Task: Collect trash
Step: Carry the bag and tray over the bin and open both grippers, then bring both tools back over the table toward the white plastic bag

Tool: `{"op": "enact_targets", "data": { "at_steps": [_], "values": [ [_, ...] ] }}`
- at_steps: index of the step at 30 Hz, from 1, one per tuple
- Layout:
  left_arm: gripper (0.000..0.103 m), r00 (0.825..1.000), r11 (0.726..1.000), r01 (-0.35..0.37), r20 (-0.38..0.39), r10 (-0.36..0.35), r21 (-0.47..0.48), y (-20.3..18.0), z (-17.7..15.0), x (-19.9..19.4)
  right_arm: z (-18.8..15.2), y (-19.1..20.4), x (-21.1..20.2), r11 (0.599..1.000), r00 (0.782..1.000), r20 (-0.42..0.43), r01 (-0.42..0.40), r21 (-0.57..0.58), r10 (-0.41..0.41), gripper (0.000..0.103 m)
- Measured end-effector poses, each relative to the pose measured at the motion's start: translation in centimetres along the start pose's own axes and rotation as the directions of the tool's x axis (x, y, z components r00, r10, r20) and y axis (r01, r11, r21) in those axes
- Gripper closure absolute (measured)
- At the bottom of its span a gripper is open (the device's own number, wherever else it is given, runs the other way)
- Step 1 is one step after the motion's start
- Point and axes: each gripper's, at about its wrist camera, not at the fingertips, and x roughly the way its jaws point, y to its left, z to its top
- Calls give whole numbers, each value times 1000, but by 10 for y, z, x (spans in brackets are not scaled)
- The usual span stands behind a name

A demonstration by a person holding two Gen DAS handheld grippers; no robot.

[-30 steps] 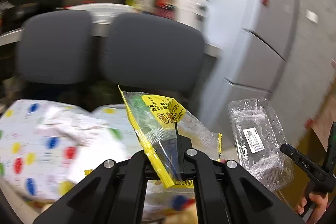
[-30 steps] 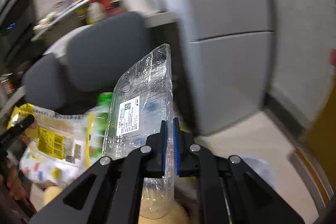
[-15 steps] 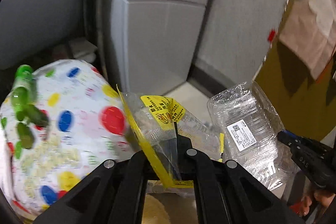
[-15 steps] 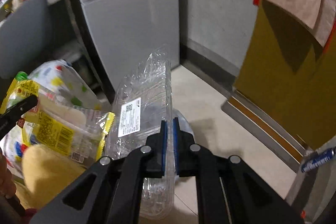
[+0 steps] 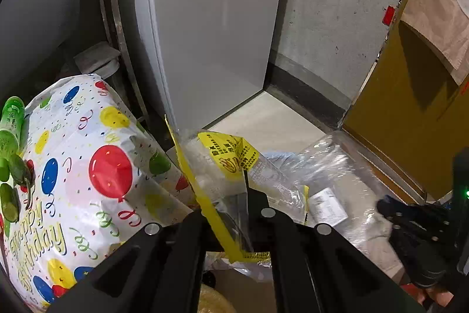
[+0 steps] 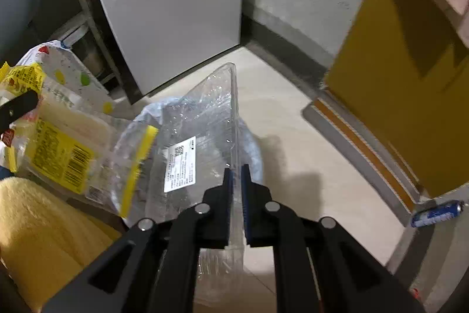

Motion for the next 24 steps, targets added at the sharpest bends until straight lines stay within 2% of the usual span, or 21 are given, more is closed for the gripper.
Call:
{"op": "enact_targets", "data": {
  "at_steps": [1, 2, 4, 14, 18, 19, 22, 24],
  "values": [
    [100, 1000, 1000, -1, 2, 1, -3, 0, 2, 0, 3, -2, 1, 1000, 1000, -2, -14, 9, 14, 90],
    [100, 1000, 1000, -1, 3, 1, -5, 1, 4, 1, 5, -2, 2, 1000, 1000, -5, -16, 17, 16, 76],
    [100, 1000, 1000, 0, 5, 0, -5, 1, 6, 1, 10, -3, -1, 1000, 1000, 13, -15, 23, 15, 56],
    [98, 998, 997, 63, -26, -62, 42, -21, 9, 15, 15, -30, -50, 997, 992, 129, -21, 77, 11, 55],
    [85, 992, 992, 107, -81, -102, 65, -37, 12, 28, 15, -39, -69, 995, 986, 167, -19, 95, 3, 53],
    [77, 990, 991, 110, -93, -103, 75, -41, 12, 31, 15, -41, -74, 995, 984, 177, -23, 99, 6, 51],
    [60, 987, 986, 144, -89, -136, 89, -45, 14, 30, 15, -46, -88, 994, 977, 212, -26, 103, 4, 47],
    [56, 986, 983, 155, -81, -147, 99, -46, 15, 27, 17, -46, -96, 994, 973, 230, -29, 102, 5, 46]
  ]
}}
